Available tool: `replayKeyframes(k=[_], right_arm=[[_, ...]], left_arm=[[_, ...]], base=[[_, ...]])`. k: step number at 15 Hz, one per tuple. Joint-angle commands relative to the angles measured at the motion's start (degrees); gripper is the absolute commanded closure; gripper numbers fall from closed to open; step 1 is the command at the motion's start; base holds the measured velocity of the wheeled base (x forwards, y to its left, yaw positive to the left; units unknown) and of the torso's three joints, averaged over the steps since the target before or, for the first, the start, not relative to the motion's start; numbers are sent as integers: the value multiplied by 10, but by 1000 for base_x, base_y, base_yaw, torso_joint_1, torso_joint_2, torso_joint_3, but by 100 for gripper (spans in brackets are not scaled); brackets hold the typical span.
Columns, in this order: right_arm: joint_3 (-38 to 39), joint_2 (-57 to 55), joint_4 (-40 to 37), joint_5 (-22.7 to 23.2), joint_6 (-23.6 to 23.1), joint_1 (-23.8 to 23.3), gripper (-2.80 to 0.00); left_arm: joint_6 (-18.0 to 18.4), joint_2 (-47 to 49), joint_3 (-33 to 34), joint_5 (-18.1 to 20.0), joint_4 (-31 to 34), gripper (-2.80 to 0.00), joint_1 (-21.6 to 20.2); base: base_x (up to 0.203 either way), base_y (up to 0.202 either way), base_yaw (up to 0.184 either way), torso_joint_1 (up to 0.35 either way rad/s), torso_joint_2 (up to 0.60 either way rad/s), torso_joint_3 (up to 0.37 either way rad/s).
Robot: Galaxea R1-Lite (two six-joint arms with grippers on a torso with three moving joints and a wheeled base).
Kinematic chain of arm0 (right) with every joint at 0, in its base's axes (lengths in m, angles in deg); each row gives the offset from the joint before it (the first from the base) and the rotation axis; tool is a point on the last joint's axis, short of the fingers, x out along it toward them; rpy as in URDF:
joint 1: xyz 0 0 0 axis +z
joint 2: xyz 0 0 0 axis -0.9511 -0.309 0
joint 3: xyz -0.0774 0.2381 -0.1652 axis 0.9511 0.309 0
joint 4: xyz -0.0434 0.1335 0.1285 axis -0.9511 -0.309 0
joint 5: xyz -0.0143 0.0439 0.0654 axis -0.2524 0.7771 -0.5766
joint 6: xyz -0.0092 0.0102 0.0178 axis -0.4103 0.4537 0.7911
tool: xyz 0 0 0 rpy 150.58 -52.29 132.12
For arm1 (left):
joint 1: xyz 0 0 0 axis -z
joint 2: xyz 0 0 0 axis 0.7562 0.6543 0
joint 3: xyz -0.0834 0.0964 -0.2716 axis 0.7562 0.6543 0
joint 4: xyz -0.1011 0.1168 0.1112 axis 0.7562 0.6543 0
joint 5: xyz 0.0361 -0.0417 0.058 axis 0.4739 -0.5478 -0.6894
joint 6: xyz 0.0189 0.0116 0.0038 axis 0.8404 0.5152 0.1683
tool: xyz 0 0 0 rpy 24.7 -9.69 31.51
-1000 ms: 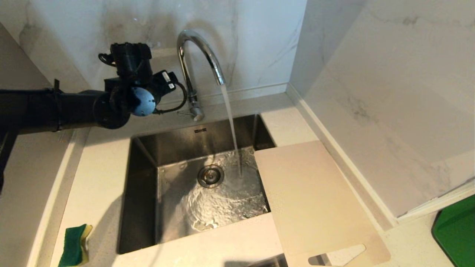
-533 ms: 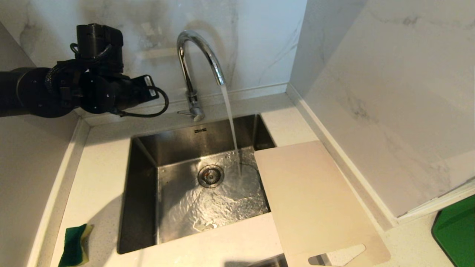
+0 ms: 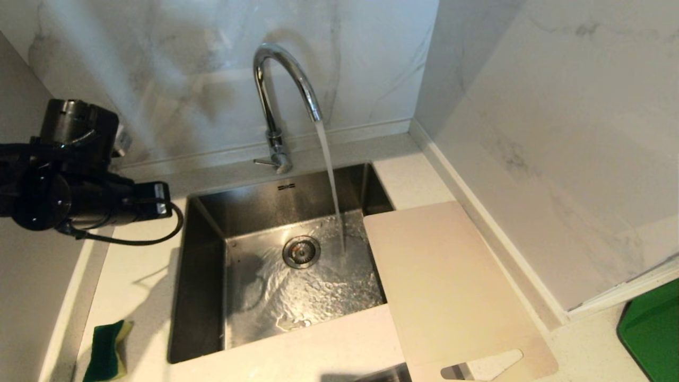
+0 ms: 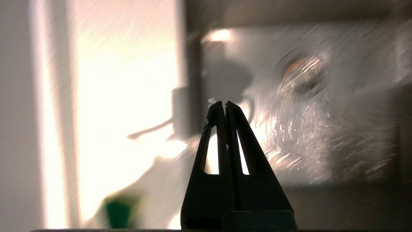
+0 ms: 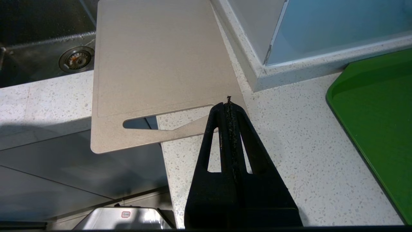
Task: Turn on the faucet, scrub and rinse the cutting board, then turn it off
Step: Pick up the cleaning cloth
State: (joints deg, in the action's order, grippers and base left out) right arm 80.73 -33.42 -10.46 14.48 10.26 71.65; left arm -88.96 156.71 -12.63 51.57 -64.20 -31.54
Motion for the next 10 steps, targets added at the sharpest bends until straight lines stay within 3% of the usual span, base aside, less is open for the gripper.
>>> replayKeyframes(k=[1, 4, 7, 10], right_arm=[[1, 1, 0, 1, 0, 0, 0], [0, 1, 0, 0, 0, 0, 0], [0, 1, 0, 1, 0, 0, 0], [0, 1, 0, 1, 0, 0, 0]], left_arm=[[13, -56, 95, 1, 3, 0, -30], [21, -74, 203, 19, -1, 0, -62], [-9, -78, 274, 83, -1, 0, -77], [-19, -82, 302, 83, -1, 0, -80]], base=[[0, 0, 0, 0, 0, 0], [0, 0, 0, 0, 0, 0], [0, 0, 0, 0, 0, 0], [0, 0, 0, 0, 0, 0]])
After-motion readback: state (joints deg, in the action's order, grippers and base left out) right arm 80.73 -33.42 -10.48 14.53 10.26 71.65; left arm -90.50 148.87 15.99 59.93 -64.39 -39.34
